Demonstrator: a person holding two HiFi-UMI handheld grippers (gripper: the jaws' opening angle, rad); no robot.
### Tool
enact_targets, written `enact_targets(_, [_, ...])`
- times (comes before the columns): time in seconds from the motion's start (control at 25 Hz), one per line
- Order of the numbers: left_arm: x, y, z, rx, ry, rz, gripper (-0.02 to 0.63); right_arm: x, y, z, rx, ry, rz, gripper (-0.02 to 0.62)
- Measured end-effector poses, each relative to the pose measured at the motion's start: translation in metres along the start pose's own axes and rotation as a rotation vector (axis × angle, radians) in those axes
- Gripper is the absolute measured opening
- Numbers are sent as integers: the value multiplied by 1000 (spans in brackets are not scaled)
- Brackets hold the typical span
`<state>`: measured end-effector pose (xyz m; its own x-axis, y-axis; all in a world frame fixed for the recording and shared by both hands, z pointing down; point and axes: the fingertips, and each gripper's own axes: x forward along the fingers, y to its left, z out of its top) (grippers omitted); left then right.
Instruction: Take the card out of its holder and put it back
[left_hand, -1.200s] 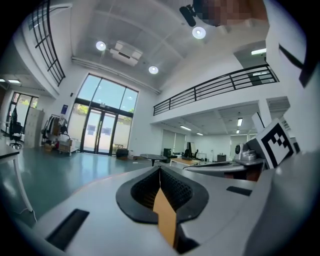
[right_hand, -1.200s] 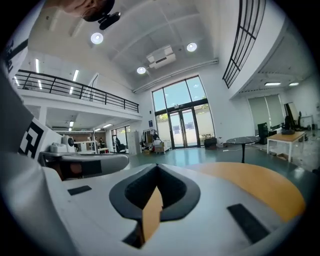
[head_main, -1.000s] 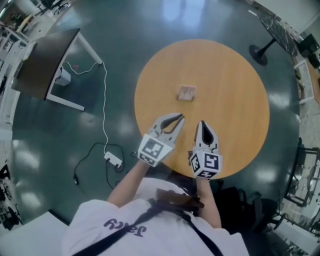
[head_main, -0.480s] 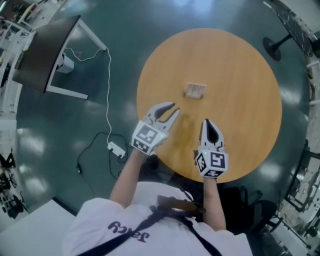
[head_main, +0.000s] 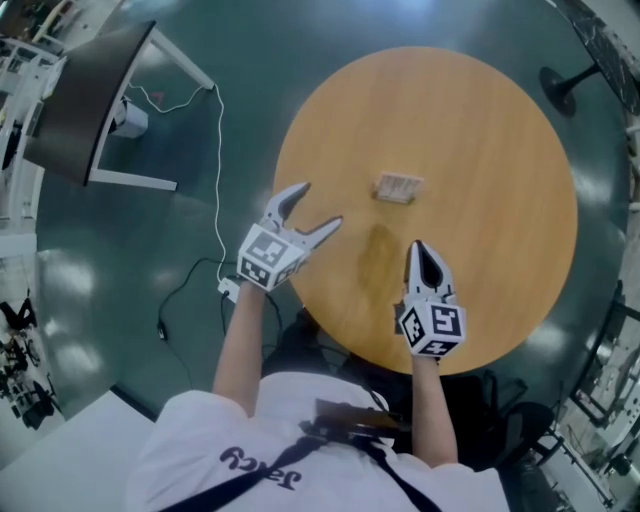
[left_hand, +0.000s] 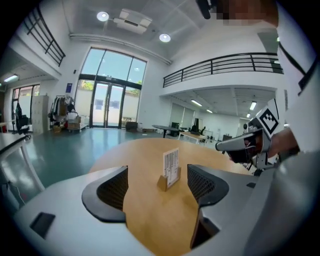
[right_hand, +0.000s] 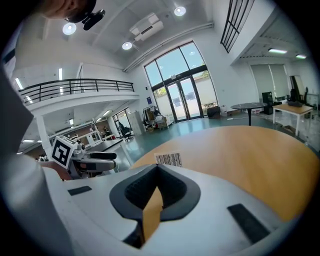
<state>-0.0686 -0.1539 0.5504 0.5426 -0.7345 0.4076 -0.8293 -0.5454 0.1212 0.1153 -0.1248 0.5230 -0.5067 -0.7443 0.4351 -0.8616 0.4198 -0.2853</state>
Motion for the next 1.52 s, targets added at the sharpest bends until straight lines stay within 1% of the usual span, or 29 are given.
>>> enact_targets(0.12, [7,15,-9,72,30,-49,411,5,3,-5,13,20,32,18])
enact_targets(0.16, [9,20,-14,94,45,-69,419,5,5,-8,11,33,46,18])
enact_targets(0.32, [21,44,-30,196,123,-143,419,10,13,-19,-28,75,75,19])
enact_targets(0.4, [31,49,-29,241,127,-202,419,14,14,-21,-64,85,92,20])
enact_targets(0.48, [44,46,-24,268,106,-280,419,17,16,-20,-105,80,127,21])
enact_targets(0.64, [69,21,-15,259,64,-432,419,19,18,-12,-185,30,178,21])
enact_targets(0.76, [88,2,-13,258,57,-503,419,23,18,-10,-219,29,204,21])
enact_targets(0.8, [94,-4,-13,256,58,-522,419,24,14,-10,-215,28,190,21])
enact_targets(0.92, [112,-21,-17,256,67,-577,419,25,-2,-9,-193,27,107,21])
enact_targets(1.08, [128,-38,-4,211,23,-623,414,20,-11,-11,-162,26,70,21])
enact_targets(1.2, [139,-45,0,168,28,-645,410,15,-18,-13,-151,25,51,21])
enact_targets(1.32, [149,-53,3,117,26,-662,407,11,-27,-13,-116,13,28,21])
enact_targets(1.52, [156,-63,7,101,44,-691,393,6,-37,-11,-94,5,5,21])
